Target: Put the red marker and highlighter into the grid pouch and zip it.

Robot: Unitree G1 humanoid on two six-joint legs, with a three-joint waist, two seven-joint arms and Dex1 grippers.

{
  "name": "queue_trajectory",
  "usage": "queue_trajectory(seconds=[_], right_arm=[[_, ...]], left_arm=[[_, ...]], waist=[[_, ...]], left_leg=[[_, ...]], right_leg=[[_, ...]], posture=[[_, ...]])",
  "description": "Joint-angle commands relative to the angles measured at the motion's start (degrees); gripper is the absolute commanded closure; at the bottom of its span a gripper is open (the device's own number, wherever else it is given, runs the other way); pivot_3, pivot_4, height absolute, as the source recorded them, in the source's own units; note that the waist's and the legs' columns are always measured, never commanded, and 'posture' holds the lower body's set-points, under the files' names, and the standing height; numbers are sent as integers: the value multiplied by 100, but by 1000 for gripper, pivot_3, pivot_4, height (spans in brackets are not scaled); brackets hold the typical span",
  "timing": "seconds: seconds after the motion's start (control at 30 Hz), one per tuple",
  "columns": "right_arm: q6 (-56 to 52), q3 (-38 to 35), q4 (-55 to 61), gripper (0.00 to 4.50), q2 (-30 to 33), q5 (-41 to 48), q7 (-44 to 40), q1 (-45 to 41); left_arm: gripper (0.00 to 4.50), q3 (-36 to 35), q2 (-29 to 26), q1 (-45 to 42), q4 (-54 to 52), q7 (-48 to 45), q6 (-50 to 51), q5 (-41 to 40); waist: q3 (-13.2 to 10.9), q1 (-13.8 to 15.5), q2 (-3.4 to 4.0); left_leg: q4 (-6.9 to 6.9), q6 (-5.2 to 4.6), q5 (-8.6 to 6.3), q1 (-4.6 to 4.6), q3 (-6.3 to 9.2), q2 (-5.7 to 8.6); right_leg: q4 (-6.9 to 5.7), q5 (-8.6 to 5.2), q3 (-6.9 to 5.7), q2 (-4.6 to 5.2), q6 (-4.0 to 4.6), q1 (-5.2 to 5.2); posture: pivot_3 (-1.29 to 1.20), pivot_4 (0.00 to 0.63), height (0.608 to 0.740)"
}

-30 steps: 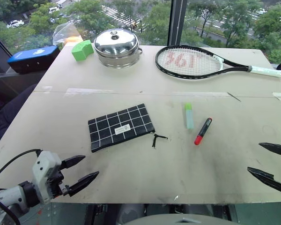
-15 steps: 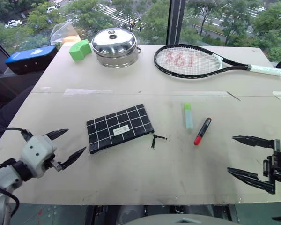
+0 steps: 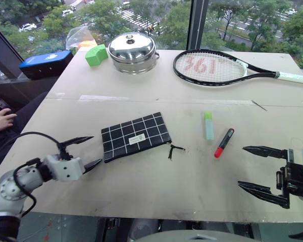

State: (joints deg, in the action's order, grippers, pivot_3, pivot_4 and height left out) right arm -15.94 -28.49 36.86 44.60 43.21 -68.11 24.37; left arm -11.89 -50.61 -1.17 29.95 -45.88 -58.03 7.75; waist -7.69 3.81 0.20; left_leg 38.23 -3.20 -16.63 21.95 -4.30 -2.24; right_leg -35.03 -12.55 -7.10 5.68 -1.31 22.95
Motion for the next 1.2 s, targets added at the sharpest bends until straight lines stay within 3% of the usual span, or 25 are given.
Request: queue_trajectory(seconds=[0.03, 0.3, 0.4, 0.53, 1.07, 1.2], right_arm=[[-3, -40, 283, 0, -1, 90, 188, -45], [-20, 31, 455, 0, -29, 34, 550, -61], [-30, 45, 532, 0, -53, 10, 687, -21], [-35, 100, 656, 0, -102, -22, 837, 63], [41, 155, 876, 0, -254, -173, 1217, 258], [-183, 371, 1005, 0, -310, -315, 1631, 227]], left_arm=[[29, 652, 246, -535, 330, 88, 41, 209], [29, 1409, 633, -1363, 574, 345, 393, 436], [735, 1599, 733, -1458, 443, 297, 560, 325], [2685, 1778, 926, -1538, 225, 302, 789, 237], [2685, 2200, 1450, -1933, -18, 417, 1482, 403], [3882, 2235, 1574, -1912, -294, 117, 1966, 14]], waist=[[3, 15, 10], [11, 10, -2], [12, 10, -1], [12, 11, -3], [16, 9, -11], [20, 9, -8]], left_leg=[[3, 0, 0, -2, 2, 0], [14, -4, -1, -15, -2, 3], [13, -4, -1, -15, -1, 2], [13, -5, -1, -13, 2, 2], [20, -7, -1, -13, 2, 4], [21, -7, -1, -14, 2, 4]], right_leg=[[-1, 1, -7, -2, -6, -6], [-2, 6, -1, -30, -38, -26], [-2, 7, -2, -32, -37, -26], [-1, 7, -3, -33, -37, -27], [-2, 7, 3, -40, -38, -28], [-4, 7, 5, -40, -37, -29]], posture=[[0, 150, 740], [0, 150, 740], [0, 150, 740], [0, 150, 740], [0, 150, 740], [0, 150, 740]])
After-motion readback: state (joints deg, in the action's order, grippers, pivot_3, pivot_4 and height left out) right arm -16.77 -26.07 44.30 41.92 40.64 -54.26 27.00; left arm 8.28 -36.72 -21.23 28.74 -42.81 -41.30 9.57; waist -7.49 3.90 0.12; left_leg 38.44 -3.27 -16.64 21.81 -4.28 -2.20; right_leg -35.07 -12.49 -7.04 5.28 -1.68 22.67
